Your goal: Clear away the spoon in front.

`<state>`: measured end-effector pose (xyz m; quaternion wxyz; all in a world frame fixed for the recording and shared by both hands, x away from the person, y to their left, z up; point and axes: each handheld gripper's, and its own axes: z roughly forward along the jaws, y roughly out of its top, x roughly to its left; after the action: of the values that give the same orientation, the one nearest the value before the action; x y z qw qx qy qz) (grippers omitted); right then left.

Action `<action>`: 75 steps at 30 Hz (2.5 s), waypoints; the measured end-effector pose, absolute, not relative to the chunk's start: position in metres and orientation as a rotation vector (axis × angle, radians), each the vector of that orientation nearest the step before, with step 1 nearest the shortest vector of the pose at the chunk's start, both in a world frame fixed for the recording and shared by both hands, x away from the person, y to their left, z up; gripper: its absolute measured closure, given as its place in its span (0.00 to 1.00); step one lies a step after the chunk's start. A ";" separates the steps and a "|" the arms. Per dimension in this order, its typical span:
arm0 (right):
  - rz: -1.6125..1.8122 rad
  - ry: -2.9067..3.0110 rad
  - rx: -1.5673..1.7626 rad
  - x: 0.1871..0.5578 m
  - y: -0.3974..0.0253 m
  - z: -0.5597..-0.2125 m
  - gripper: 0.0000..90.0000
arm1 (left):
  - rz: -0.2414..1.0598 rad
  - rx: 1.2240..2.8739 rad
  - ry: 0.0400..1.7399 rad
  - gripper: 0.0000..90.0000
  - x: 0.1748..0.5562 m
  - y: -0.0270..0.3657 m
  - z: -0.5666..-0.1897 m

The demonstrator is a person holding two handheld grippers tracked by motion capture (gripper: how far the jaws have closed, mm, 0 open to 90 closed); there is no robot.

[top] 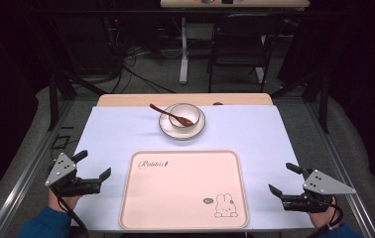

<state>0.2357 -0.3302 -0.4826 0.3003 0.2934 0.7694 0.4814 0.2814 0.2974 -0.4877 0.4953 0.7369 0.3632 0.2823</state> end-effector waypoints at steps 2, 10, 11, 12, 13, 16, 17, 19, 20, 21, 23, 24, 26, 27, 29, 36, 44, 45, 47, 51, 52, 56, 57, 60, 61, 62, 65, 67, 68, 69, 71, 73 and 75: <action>1.276 2.044 0.776 0.236 -0.330 -0.483 0.16 | 0.675 1.803 0.879 0.00 0.282 0.296 -0.488; 1.273 2.047 0.776 0.236 -0.329 -0.483 0.16 | 0.634 1.831 0.911 0.00 0.285 0.295 -0.489; 1.273 2.047 0.776 0.236 -0.329 -0.483 0.16 | 0.631 1.836 0.911 0.00 0.285 0.295 -0.489; 1.272 2.049 0.775 0.237 -0.329 -0.483 0.16 | 0.625 1.846 0.919 0.00 0.285 0.293 -0.489; 1.272 2.049 0.775 0.237 -0.329 -0.483 0.16 | 0.625 1.846 0.919 0.00 0.285 0.293 -0.489; 1.272 2.052 0.773 0.238 -0.328 -0.483 0.16 | 0.627 1.869 0.928 0.00 0.285 0.290 -0.488; 1.272 2.052 0.773 0.238 -0.328 -0.483 0.16 | 0.627 1.869 0.928 0.00 0.285 0.290 -0.488; 1.274 2.050 0.772 0.238 -0.328 -0.483 0.16 | 0.630 1.876 0.941 0.00 0.285 0.289 -0.487; 1.278 2.049 0.772 0.238 -0.327 -0.483 0.16 | 0.631 1.877 0.946 0.00 0.285 0.289 -0.487; 1.278 2.049 0.772 0.238 -0.327 -0.483 0.16 | 0.632 1.881 0.960 0.00 0.286 0.289 -0.486; 1.276 2.052 0.769 0.239 -0.327 -0.483 0.16 | 0.629 1.880 0.981 0.00 0.287 0.289 -0.485; 1.278 2.053 0.768 0.239 -0.327 -0.483 0.16 | 0.627 1.884 0.990 0.00 0.288 0.289 -0.484; 1.278 2.057 0.770 0.240 -0.326 -0.483 0.16 | 0.625 1.884 1.010 0.00 0.289 0.289 -0.483; 1.278 2.057 0.770 0.240 -0.326 -0.483 0.16 | 0.627 1.887 1.019 0.00 0.289 0.289 -0.482; 1.277 2.059 0.765 0.240 -0.325 -0.483 0.16 | 0.625 1.884 1.037 0.00 0.291 0.289 -0.480; 1.272 2.060 0.757 0.239 -0.325 -0.483 0.16 | 0.602 1.895 1.073 0.00 0.300 0.280 -0.473; 1.270 2.060 0.759 0.239 -0.325 -0.483 0.16 | 0.581 1.903 1.080 0.00 0.319 0.262 -0.463; 1.270 2.060 0.759 0.239 -0.325 -0.483 0.16 | 0.581 1.903 1.080 0.00 0.319 0.262 -0.463; 1.273 2.059 0.757 0.239 -0.325 -0.482 0.16 | 0.578 1.909 1.077 0.00 0.324 0.257 -0.461; 1.270 2.063 0.758 0.239 -0.325 -0.483 0.16 | 0.564 1.915 1.086 0.00 0.336 0.248 -0.458; 1.270 2.060 0.757 0.239 -0.325 -0.483 0.16 | 0.556 1.919 1.088 0.00 0.339 0.246 -0.458; 1.271 2.061 0.753 0.239 -0.325 -0.483 0.16 | 0.542 1.941 1.103 0.00 0.355 0.238 -0.460; 1.271 2.061 0.753 0.239 -0.325 -0.483 0.16 | 0.542 1.941 1.103 0.00 0.355 0.238 -0.460; 1.268 2.062 0.754 0.239 -0.325 -0.483 0.16 | 0.538 1.942 1.116 0.00 0.365 0.233 -0.461; 1.268 2.062 0.754 0.239 -0.325 -0.483 0.16 | 0.538 1.942 1.116 0.00 0.365 0.233 -0.461; 1.268 2.063 0.754 0.239 -0.325 -0.483 0.16 | 0.539 1.941 1.122 0.00 0.367 0.233 -0.461; 1.268 2.062 0.755 0.239 -0.325 -0.483 0.16 | 0.533 1.936 1.133 0.00 0.375 0.230 -0.461; 1.267 2.063 0.754 0.239 -0.325 -0.483 0.16 | 0.531 1.932 1.139 0.00 0.380 0.228 -0.461; 1.268 2.063 0.754 0.239 -0.325 -0.483 0.16 | 0.529 1.929 1.146 0.00 0.383 0.227 -0.461; 1.267 2.063 0.755 0.239 -0.325 -0.483 0.16 | 0.525 1.933 1.145 0.00 0.385 0.226 -0.462; 1.267 2.063 0.754 0.239 -0.325 -0.483 0.16 | 0.546 1.945 1.143 0.00 0.390 0.222 -0.462; 1.268 2.063 0.754 0.239 -0.326 -0.483 0.16 | 0.573 1.962 1.135 0.00 0.395 0.216 -0.462; 1.270 2.060 0.757 0.239 -0.326 -0.483 0.16 | 0.578 1.971 1.126 0.00 0.399 0.212 -0.463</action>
<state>0.2391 -0.3262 -0.4828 0.2985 0.2850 0.7753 0.4780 0.3986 0.2116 -0.4627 0.3889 0.7752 0.4429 0.2273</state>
